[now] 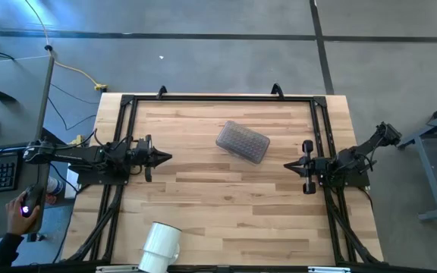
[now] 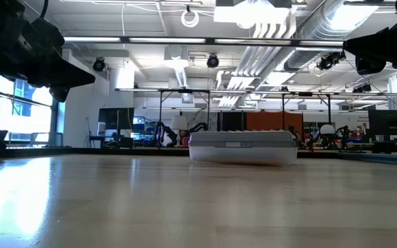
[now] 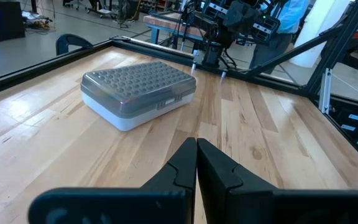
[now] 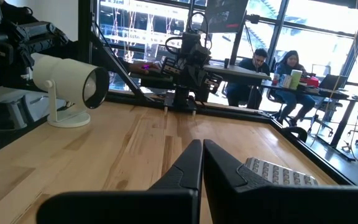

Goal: Pick & place school supplies into a supply box
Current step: Return to Home Position

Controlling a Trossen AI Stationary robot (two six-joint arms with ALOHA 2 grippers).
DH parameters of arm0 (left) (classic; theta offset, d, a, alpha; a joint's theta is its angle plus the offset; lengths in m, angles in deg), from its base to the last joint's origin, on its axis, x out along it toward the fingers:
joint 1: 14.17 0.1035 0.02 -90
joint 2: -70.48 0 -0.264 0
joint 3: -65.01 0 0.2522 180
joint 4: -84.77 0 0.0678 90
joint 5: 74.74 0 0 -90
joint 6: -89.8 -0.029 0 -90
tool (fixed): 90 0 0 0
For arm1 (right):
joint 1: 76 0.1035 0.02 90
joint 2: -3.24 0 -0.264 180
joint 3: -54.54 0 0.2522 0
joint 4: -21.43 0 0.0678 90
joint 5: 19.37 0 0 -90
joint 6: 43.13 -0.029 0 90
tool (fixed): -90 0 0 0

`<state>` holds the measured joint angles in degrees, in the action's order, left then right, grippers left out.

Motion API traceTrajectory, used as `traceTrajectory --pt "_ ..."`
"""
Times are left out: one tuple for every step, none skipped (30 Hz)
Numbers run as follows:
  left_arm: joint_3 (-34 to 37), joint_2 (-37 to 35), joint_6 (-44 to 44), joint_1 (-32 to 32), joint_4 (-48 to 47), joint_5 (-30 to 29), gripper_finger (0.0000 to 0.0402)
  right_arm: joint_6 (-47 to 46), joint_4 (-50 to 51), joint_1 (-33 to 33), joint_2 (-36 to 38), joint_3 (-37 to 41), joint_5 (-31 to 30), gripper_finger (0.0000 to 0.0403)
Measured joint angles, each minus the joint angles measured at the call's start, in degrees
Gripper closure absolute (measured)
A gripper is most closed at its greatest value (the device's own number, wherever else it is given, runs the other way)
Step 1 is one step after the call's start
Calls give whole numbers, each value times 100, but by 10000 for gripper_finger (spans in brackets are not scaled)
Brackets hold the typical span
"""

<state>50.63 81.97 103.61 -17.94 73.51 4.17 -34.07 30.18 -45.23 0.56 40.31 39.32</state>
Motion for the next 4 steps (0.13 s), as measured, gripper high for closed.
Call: traceTrajectory --pt "0 0 0 0 0 0 353 0 0 -2 0 0 1 403" --pt "0 0 0 0 1 -2 353 0 0 0 -2 0 2 403" --pt "0 0 0 0 2 -1 353 0 0 -2 0 0 2 403" --pt "0 0 0 1 1 1 353 0 0 -1 0 0 1 403"
